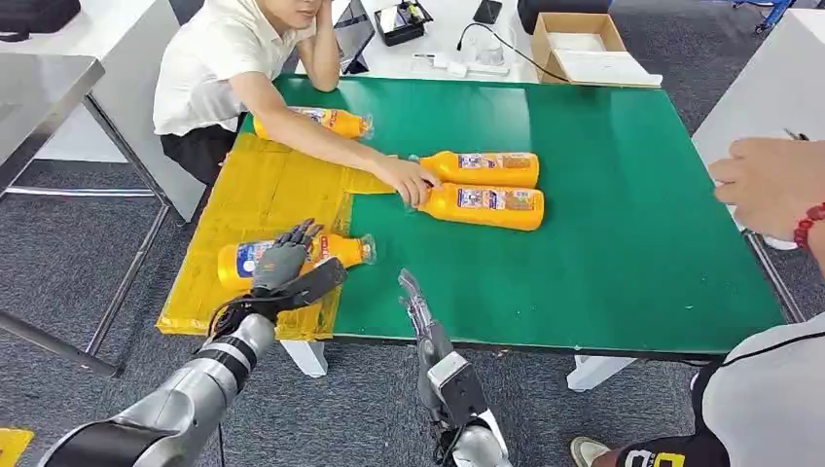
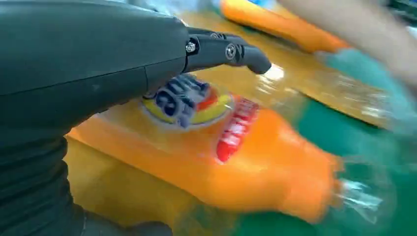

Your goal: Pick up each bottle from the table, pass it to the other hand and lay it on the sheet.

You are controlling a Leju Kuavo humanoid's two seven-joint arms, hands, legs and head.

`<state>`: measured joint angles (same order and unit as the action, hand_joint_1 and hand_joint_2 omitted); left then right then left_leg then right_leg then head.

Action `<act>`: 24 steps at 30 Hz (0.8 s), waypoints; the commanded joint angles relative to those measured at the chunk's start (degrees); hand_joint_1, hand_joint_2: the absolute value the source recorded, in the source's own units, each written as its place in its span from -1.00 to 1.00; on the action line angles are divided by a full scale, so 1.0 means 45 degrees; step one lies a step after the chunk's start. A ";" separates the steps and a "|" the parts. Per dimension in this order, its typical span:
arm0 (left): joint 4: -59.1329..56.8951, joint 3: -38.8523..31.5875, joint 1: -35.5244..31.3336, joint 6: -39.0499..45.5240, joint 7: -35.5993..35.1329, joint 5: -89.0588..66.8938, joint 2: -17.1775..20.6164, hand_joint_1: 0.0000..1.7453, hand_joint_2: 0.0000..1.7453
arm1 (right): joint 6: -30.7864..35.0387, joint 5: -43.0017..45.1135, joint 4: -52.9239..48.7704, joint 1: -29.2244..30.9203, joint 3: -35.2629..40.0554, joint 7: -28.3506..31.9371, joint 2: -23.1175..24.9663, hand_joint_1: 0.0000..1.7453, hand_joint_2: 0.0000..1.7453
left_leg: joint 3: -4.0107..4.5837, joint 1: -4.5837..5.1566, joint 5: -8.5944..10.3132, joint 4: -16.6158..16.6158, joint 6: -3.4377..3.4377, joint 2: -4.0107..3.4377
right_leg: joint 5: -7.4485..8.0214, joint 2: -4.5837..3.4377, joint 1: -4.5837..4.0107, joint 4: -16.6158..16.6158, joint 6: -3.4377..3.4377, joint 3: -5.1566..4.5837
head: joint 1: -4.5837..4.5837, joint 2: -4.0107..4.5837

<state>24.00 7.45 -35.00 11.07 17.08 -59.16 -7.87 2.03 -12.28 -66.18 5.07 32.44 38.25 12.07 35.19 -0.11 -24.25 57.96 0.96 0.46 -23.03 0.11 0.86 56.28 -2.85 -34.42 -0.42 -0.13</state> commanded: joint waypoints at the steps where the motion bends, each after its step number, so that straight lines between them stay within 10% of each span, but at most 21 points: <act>1: 0.1372 0.0515 0.0577 -0.2073 0.1333 0.2424 -0.0519 -1.00 1.00 | 0.0110 0.0058 0.1324 0.0504 0.0003 0.0225 -0.0054 -1.00 -1.00 | -0.0064 -0.0006 -0.0023 -0.0014 -0.0013 -0.0026 | -0.0015 -0.0018 -0.0010 -0.0018 0.0027 0.0059 | 0.0000 0.0000; 16: 0.7378 0.2517 0.2770 -0.0954 0.1887 0.8220 -0.0021 -1.00 1.00 | 0.0728 0.0249 -0.0048 -0.0284 -0.0192 0.0389 -0.0396 -1.00 -1.00 | -0.0054 -0.0012 -0.0041 -0.0008 -0.0014 -0.0037 | -0.0037 -0.0014 -0.0020 -0.0004 0.0029 0.0038 | 0.0005 0.0000; 17: 0.7732 0.2535 0.2919 0.0002 0.2032 0.8281 -0.0036 -1.00 1.00 | 0.1951 0.0500 -0.1557 -0.0607 0.0046 0.0389 -0.0623 -1.00 1.00 | 0.0002 -0.0010 -0.0020 -0.0001 -0.0009 -0.0028 | -0.0016 -0.0012 -0.0016 -0.0002 0.0016 -0.0012 | 0.0000 0.0000; 24: 1.3065 0.1952 0.6686 0.4436 0.1894 0.9633 0.0312 -1.00 1.00 | 0.5745 -0.3949 -0.2456 -0.1085 -0.1109 -0.0524 -0.2182 -1.00 1.00 | -0.0001 0.0000 -0.0024 -0.0019 -0.0002 -0.0070 | -0.0008 -0.0038 -0.0006 -0.0021 0.0008 -0.0019 | 0.0000 0.0000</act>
<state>62.25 16.04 -18.26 18.58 25.07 -13.07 -9.64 20.96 -18.00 -70.61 2.09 32.20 39.43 10.32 35.36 -0.13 -24.29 57.96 0.95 0.27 -23.04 0.05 0.82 56.27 -2.85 -34.64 -0.42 -0.13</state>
